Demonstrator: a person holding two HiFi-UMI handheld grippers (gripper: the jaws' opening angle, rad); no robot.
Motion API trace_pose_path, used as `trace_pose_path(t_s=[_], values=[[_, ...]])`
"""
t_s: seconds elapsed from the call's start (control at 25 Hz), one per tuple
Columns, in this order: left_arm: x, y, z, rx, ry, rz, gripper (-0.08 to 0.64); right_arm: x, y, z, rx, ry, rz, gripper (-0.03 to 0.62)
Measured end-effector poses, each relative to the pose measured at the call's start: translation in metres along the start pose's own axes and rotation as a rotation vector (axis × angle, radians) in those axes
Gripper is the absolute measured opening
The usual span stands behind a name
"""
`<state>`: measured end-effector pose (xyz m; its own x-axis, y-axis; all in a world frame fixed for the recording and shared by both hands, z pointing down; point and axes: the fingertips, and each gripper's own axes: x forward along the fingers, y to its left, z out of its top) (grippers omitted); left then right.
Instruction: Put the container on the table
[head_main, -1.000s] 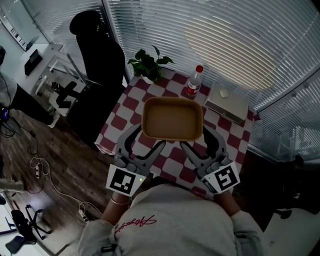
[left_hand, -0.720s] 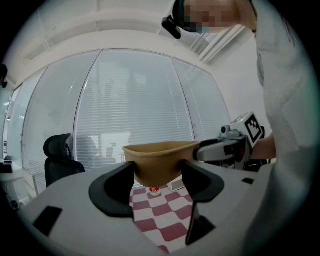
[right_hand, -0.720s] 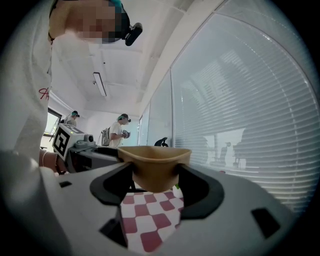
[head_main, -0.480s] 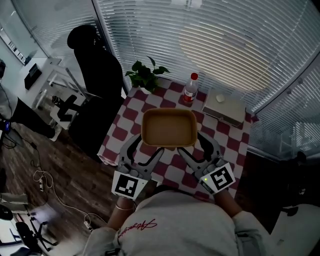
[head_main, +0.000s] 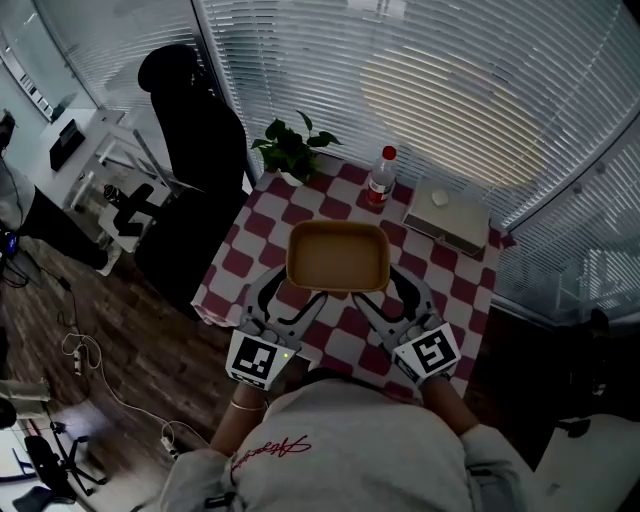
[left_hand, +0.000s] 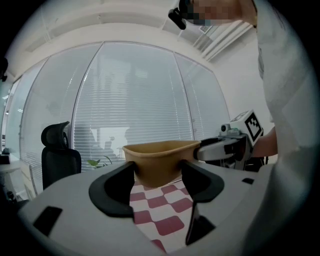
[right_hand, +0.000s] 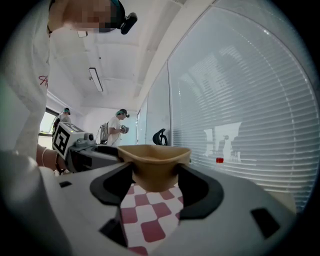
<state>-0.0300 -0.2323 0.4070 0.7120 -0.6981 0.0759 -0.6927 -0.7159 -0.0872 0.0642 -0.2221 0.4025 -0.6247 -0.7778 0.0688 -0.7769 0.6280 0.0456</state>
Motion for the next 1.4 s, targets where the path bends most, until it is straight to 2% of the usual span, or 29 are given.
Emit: trace_pose_path(t_s=[1.4], values=[[0.006,0.001,-0.061,0.006,0.113,-0.005,0.293,0.01,0.002,-0.064,0.014,0.125,0.023,0.284]])
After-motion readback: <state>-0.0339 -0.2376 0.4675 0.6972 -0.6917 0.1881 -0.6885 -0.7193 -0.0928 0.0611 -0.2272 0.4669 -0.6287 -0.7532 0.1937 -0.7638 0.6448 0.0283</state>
